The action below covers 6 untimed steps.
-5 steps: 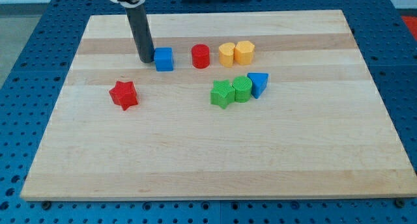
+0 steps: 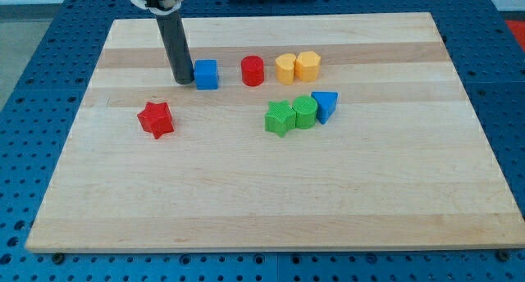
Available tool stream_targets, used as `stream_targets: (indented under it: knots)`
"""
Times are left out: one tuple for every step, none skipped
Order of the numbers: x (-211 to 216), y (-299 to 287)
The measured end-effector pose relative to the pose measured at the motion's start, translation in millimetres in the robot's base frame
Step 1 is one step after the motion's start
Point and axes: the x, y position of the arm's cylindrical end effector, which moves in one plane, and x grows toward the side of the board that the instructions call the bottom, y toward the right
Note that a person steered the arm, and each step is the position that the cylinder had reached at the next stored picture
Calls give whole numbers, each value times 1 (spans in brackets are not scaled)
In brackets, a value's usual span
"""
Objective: Move the blue cube close to the red circle
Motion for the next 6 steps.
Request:
stream_targets:
  knots:
    - [29,-5]
    - [33,-8]
    - [30,-29]
    - [11,-43]
    - [0,-28]
    - [0,3]
